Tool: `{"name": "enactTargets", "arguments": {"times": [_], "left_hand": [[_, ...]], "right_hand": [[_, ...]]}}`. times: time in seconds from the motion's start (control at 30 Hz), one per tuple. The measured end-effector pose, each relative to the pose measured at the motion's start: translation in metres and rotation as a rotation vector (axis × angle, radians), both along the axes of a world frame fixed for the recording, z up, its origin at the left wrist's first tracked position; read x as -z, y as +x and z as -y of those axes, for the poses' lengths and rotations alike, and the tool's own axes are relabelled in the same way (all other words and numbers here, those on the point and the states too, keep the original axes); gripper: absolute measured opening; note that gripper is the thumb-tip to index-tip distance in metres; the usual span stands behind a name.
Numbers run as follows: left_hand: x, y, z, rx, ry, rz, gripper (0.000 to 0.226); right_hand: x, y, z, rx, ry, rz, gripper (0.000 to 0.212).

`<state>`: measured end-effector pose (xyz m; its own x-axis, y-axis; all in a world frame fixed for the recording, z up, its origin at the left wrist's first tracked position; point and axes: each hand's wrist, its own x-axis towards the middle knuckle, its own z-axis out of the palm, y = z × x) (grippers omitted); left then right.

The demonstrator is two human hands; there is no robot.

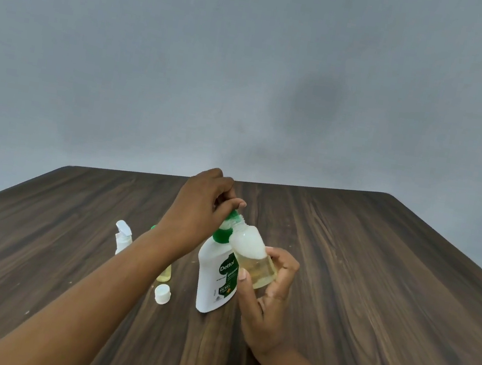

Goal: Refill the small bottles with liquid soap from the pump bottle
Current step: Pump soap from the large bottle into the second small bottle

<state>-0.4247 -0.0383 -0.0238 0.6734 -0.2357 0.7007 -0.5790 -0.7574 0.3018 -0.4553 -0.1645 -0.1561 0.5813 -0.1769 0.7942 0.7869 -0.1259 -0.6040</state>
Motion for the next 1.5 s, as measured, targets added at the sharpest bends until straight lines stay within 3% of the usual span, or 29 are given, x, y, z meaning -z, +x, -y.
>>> {"name": "enactTargets", "arguments": {"times": [0.17,0.43,0.6,0.7,0.83,1.0,1.13,1.33,1.5], "left_hand": [[0.001,0.0,0.001,0.03,-0.1,-0.002,0.024],[0.004,-0.003,-0.008,0.014,-0.242,-0.025,0.019],[0.04,-0.027,-0.027,-0.041,-0.444,0.174,0.011],[0.092,-0.036,-0.052,-0.122,-0.362,0.063,0.01],[0.143,-0.034,-0.078,-0.193,-0.021,-0.244,0.021],[0.153,-0.028,-0.082,-0.213,0.057,-0.234,0.023],[0.152,-0.033,-0.083,-0.168,-0.056,-0.176,0.013],[0.146,-0.042,-0.081,-0.122,-0.318,-0.015,0.031],[0.144,-0.045,-0.074,-0.038,-0.485,0.055,0.031]], "right_hand": [[-0.01,0.003,0.003,0.007,0.074,0.039,0.048],[-0.004,0.006,0.001,-0.096,0.066,-0.064,0.045],[-0.005,0.003,0.0,-0.177,0.058,-0.061,0.053],[-0.005,0.001,-0.003,-0.235,0.034,-0.064,0.056],[-0.004,-0.002,-0.004,-0.275,-0.09,-0.089,0.057],[-0.003,-0.004,-0.005,-0.359,-0.206,-0.195,0.058],[0.001,-0.004,-0.006,-0.409,-0.295,-0.264,0.053],[0.006,-0.004,-0.007,-0.469,-0.477,-0.349,0.05],[0.007,-0.003,-0.009,-0.45,-0.624,-0.399,0.051]]}}
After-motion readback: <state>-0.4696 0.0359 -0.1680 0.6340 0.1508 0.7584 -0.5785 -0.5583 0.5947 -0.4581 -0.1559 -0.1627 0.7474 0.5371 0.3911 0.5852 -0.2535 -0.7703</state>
